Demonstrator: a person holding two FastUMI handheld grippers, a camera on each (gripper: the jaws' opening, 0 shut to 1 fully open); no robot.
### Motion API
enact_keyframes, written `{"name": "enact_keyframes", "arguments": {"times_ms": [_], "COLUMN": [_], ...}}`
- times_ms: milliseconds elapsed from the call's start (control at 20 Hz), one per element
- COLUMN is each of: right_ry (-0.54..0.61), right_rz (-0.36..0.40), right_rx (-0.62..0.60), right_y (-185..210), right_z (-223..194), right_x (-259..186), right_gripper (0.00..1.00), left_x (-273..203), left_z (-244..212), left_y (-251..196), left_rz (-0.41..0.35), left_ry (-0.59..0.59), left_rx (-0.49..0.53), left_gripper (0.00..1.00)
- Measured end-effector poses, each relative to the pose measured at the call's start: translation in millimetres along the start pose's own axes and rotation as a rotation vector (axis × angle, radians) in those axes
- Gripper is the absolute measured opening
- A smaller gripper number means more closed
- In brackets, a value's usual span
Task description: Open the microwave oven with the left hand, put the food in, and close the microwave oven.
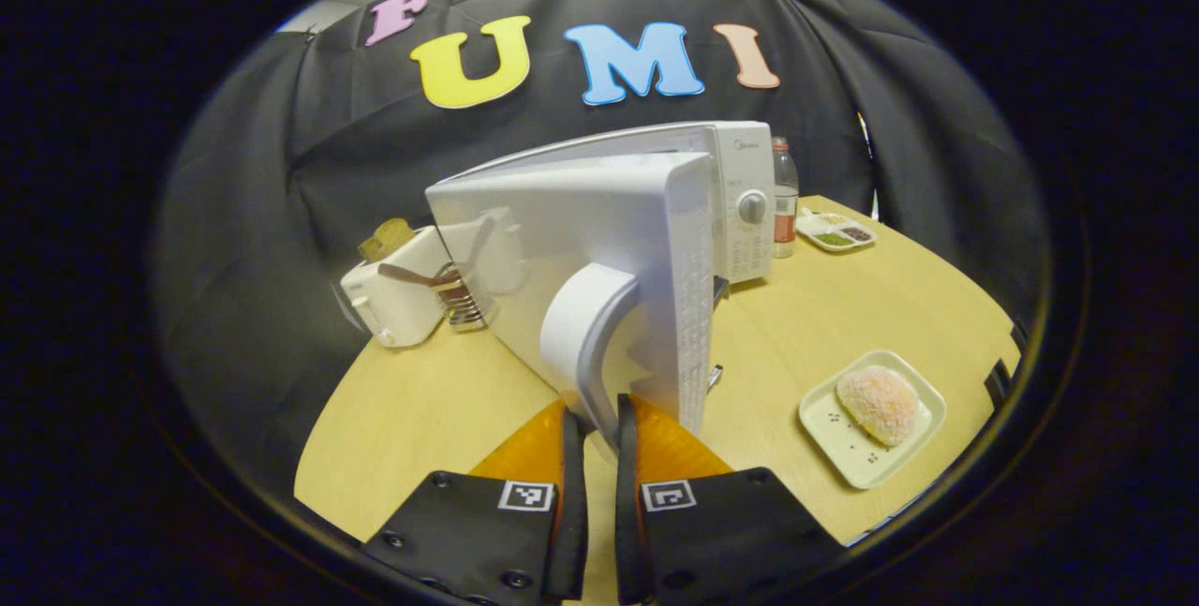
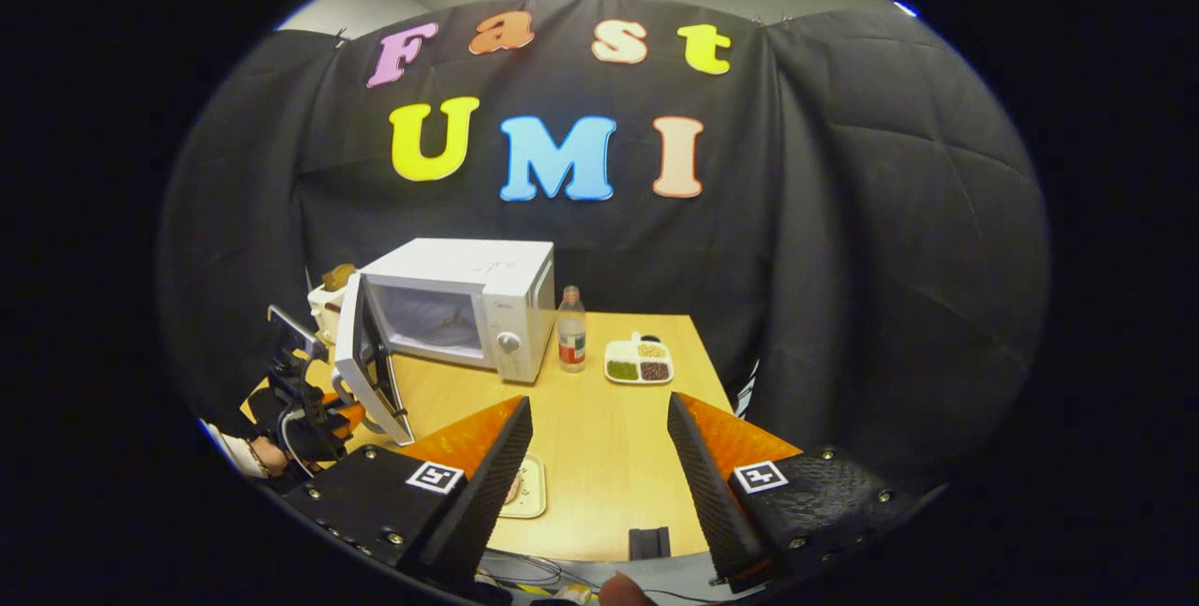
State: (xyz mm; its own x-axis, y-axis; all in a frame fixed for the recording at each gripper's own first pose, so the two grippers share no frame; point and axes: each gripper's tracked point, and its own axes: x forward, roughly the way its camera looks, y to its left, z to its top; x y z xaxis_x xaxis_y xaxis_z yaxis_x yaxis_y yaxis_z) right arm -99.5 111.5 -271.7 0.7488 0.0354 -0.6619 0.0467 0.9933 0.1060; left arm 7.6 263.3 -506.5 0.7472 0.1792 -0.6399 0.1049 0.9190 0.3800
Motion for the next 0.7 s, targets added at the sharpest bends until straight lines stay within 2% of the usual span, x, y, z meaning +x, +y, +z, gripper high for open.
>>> {"name": "enact_keyframes", "arguments": {"times_ms": [200,350,500,700], "right_ry": [0.14,0.22,0.312,0.445], "right_rz": [0.015,-0.007,0.059,0.09], "right_rx": [0.002,-0.042,-0.007,0.014], "right_y": [51,82,116,133], "right_z": [-49,-84,-114,-160], "right_x": [30,55,77,109], "right_gripper": [0.89,0.89,0.87,0.87], "left_x": [-16,-23,-27,-31], "left_z": [-20,-32,-44,-52], "left_y": [41,67,90,112], "left_rz": [-0.025,-0.042,-0.043,-0.053], "left_ry": [-0.015,-0.052,-0.05,-0.057], "left_rx": [0.005,-0.011,-0.02,-0.055], "left_gripper": [0.21,0.21,0.21,0.22]}}
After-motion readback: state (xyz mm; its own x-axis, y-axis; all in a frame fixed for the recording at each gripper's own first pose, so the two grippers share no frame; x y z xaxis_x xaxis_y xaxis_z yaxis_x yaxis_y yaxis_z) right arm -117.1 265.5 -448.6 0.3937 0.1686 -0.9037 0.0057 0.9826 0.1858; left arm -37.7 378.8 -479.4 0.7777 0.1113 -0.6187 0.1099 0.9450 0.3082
